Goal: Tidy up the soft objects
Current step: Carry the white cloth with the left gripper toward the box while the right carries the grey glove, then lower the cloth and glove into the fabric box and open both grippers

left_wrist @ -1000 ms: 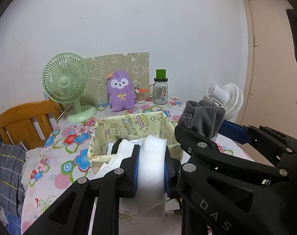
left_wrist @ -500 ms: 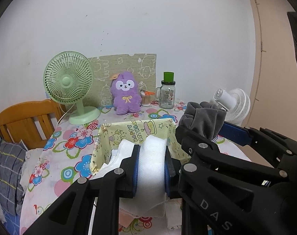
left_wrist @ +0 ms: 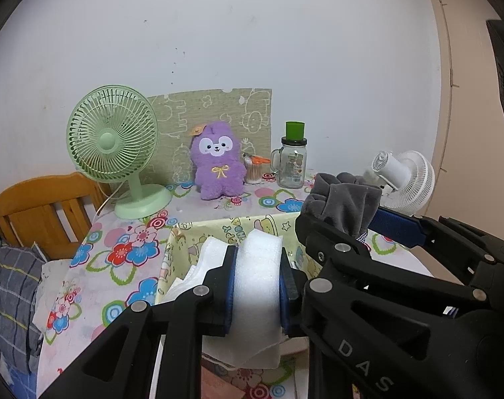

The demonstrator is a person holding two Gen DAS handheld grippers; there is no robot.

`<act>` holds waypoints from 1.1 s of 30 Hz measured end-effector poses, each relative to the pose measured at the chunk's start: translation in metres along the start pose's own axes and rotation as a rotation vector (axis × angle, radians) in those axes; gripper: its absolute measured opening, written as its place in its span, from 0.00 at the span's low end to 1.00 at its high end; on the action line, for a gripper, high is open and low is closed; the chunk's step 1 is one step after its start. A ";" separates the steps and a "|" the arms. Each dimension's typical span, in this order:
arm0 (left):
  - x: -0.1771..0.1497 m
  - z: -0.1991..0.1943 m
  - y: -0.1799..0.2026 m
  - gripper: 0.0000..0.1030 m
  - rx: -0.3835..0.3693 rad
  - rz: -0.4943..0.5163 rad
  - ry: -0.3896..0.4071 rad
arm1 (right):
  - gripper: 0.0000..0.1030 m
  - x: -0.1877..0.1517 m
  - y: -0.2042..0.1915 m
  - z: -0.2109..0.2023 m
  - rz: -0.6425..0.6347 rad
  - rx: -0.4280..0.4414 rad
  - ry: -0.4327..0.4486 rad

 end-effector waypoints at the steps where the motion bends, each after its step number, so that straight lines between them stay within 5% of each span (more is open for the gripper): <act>1: 0.001 0.003 0.000 0.19 0.000 0.001 0.000 | 0.54 0.001 0.001 0.003 0.001 0.001 -0.001; 33: 0.004 0.075 -0.014 0.22 0.004 -0.018 -0.047 | 0.54 0.004 0.017 0.078 0.023 0.022 -0.058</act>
Point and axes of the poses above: each gripper's, at about its wrist camera, not at the fingertips, and z roughly the way its jaws point, y to its right, x to its top, the point moved 7 cm from there along z, roughly the way its jaws point, and after that the axes turned 9 degrees about x, right-handed, at the moved point
